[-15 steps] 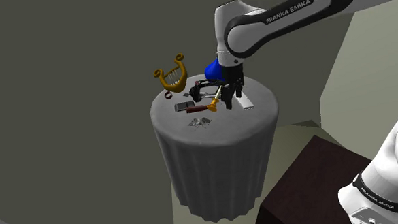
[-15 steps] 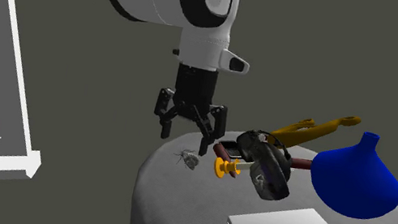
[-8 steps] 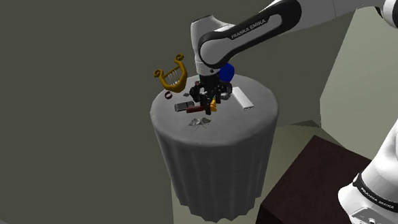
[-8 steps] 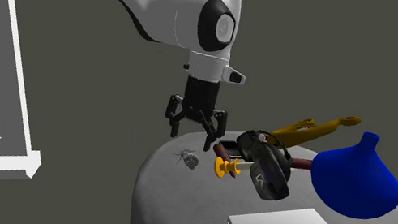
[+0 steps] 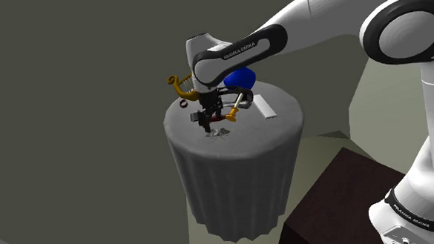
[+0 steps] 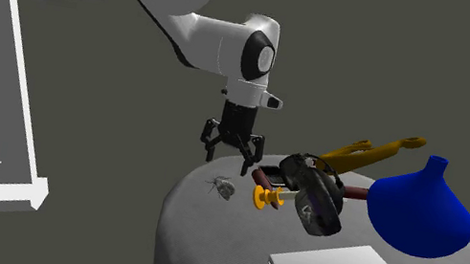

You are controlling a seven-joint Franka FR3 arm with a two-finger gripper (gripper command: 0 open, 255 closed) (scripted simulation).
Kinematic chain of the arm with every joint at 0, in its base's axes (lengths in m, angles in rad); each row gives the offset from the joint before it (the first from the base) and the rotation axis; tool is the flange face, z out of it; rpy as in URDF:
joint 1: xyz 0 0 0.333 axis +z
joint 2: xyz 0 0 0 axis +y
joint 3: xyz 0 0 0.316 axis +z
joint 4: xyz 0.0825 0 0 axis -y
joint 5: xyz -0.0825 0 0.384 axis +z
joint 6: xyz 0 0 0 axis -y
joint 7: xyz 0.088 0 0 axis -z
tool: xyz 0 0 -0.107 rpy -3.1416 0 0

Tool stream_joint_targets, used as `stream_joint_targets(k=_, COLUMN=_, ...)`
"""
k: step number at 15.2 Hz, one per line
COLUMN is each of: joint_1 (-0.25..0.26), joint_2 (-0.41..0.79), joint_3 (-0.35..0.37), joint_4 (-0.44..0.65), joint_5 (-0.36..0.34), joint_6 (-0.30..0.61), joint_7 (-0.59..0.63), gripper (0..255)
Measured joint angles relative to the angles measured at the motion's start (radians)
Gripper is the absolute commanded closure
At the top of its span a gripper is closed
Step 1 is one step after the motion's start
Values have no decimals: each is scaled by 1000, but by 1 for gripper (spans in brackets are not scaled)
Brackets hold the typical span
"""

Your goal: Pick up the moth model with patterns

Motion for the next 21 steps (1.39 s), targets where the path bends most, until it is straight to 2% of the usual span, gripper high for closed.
stream_joint_targets(k=6, joint_1=3, joint_2=37, joint_3=-2, joint_4=-24, joint_5=-5, joint_6=61, joint_7=1, gripper=0)
stream_joint_targets(k=7, joint_1=3, joint_2=38, joint_3=-2, joint_4=-28, joint_5=-6, joint_6=65, joint_7=0, gripper=255)
stream_joint_targets(k=17, joint_1=3, joint_2=40, joint_3=-3, joint_4=-28, joint_5=-6, joint_6=69, joint_7=0, gripper=255)
stream_joint_targets(k=21, joint_1=3, joint_2=25, joint_3=-1, joint_4=-8, joint_5=-3, joint_6=33, joint_7=1, gripper=255)
